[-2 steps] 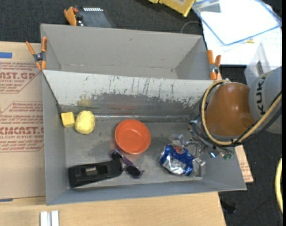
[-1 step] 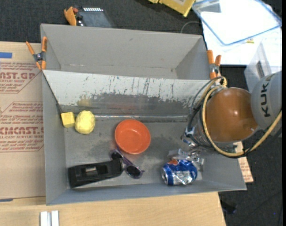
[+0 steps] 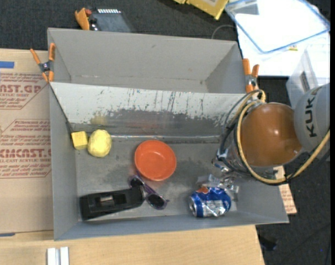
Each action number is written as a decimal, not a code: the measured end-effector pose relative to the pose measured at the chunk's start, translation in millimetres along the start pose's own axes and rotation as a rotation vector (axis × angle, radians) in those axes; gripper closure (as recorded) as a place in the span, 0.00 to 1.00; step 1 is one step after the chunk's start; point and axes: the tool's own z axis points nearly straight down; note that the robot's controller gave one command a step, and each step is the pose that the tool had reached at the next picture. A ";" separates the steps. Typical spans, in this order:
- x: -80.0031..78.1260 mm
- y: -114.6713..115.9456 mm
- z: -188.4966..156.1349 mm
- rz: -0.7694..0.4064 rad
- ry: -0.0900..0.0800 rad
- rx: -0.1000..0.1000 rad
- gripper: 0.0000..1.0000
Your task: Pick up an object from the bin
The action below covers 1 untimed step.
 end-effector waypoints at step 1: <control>-0.2 3.7 -29.8 0.000 0.004 -0.014 1.00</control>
Offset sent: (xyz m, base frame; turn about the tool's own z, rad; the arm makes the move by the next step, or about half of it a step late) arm -0.0026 0.0012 0.0876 0.0004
